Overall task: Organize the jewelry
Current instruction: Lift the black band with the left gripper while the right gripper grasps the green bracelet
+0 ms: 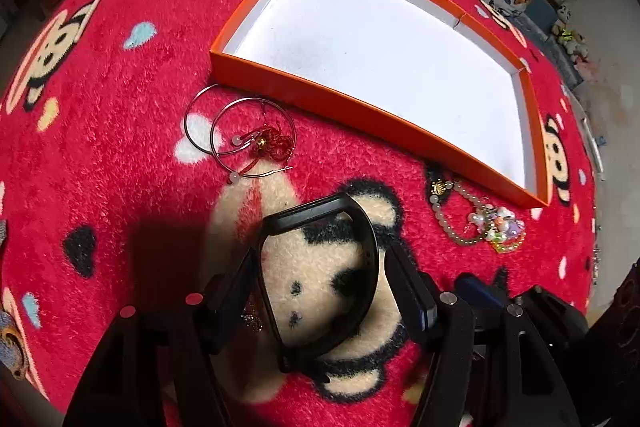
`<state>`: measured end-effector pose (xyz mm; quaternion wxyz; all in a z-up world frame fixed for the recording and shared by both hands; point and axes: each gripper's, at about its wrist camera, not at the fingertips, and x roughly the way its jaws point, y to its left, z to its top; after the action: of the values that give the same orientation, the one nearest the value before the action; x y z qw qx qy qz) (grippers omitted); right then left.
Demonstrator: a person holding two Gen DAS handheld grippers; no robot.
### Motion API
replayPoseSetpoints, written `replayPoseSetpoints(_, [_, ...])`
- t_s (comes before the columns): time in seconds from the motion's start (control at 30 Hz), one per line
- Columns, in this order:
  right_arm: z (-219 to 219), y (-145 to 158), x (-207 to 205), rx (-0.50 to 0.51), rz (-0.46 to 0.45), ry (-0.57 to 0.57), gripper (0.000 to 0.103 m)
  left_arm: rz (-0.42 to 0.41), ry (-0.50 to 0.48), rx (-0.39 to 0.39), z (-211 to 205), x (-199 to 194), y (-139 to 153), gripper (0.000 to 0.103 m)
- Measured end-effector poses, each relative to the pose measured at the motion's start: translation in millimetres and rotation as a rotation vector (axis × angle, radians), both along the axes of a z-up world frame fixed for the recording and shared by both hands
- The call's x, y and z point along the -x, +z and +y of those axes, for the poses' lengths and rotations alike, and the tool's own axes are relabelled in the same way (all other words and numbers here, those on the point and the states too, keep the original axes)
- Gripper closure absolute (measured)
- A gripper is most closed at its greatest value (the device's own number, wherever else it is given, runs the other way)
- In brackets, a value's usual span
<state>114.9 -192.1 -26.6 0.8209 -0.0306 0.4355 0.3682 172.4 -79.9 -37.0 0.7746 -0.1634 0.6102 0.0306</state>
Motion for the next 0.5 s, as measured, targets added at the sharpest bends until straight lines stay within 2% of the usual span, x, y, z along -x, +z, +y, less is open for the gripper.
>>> replayPoseSetpoints(0.1, [-3, -1, -3, 0.001, 0.003, -0.012, 0.069, -0.006, -0.027, -0.057, -9, -1, -1, 0.035])
replayPoseSetpoints(0.23, [-6, 0, -5, -0.001, 0.000, -0.030, 0.062, -0.023, -0.063, -0.128, -20, 2, -2, 0.038])
replayPoseSetpoints(0.5, [-7, 1, -13, 0.022, -0.014, -0.055, 0.061, -0.061, -0.093, -0.115, -11, 10, 3, 0.051])
